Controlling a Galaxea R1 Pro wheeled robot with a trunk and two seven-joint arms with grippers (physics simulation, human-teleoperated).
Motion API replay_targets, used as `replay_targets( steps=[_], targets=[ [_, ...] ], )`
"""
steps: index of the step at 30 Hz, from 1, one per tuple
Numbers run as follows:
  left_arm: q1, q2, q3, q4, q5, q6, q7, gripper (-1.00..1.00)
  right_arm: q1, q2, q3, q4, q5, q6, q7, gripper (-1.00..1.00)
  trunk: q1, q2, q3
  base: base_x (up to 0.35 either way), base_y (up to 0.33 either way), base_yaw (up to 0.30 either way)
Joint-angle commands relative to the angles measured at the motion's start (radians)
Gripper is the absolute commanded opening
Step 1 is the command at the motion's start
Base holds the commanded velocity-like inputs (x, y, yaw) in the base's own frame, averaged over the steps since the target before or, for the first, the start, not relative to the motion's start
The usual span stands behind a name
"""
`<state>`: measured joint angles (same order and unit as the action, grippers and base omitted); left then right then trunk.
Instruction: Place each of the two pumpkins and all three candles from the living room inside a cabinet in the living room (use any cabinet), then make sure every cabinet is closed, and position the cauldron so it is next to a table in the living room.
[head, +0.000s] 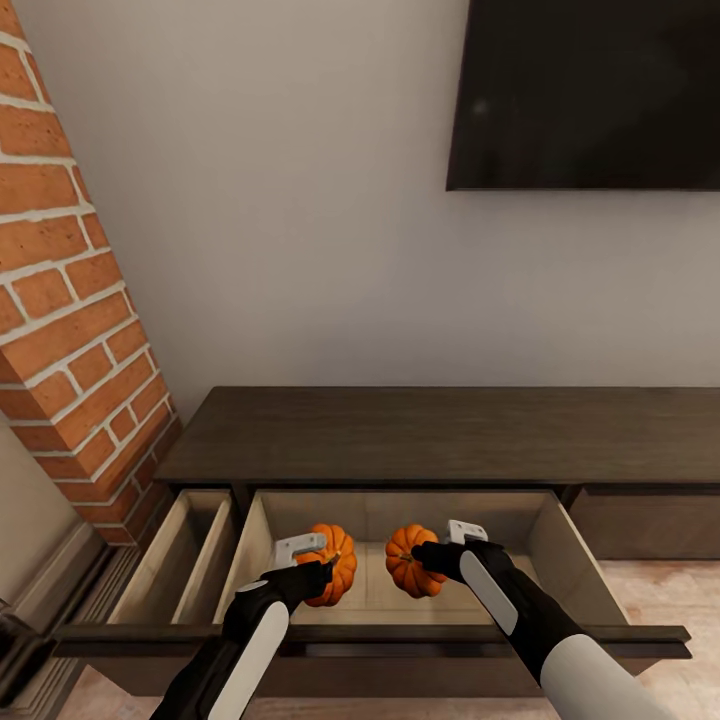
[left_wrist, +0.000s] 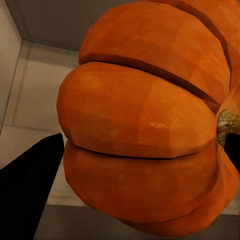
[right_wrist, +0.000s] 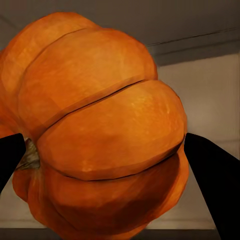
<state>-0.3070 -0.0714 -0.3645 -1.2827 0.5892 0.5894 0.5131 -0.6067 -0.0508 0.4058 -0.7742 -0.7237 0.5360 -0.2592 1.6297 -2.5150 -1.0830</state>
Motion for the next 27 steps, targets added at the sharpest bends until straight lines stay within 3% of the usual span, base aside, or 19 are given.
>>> replay_targets(
  steps=[1, 18, 27],
  targets=[
    [-0.001, 0.0, -0.001, -0.001, 0.01, 0.001, 0.012, -1.0, -0.001, -0.001, 0.005, -0.002, -0.011, 0.001, -0.01, -1.0, 0.0, 0.0, -0.001, 0.056, 0.0, 0.0],
    [-0.001, 0.0, -0.002, -0.001, 0.011, 0.001, 0.012, -1.0, -0.001, -0.001, 0.005, -0.001, -0.009, 0.002, -0.011, -1.0, 0.0, 0.0, -0.001, 0.041, 0.0, 0.0],
    [0.0, -0.001, -0.002, -0.003, 0.011, 0.001, 0.012, -1.0, -0.001, -0.001, 0.005, 0.001, -0.008, 0.002, -0.011, -1.0, 0.002, -0.002, -0.02, 0.0, 0.0, 0.0]
  ],
)
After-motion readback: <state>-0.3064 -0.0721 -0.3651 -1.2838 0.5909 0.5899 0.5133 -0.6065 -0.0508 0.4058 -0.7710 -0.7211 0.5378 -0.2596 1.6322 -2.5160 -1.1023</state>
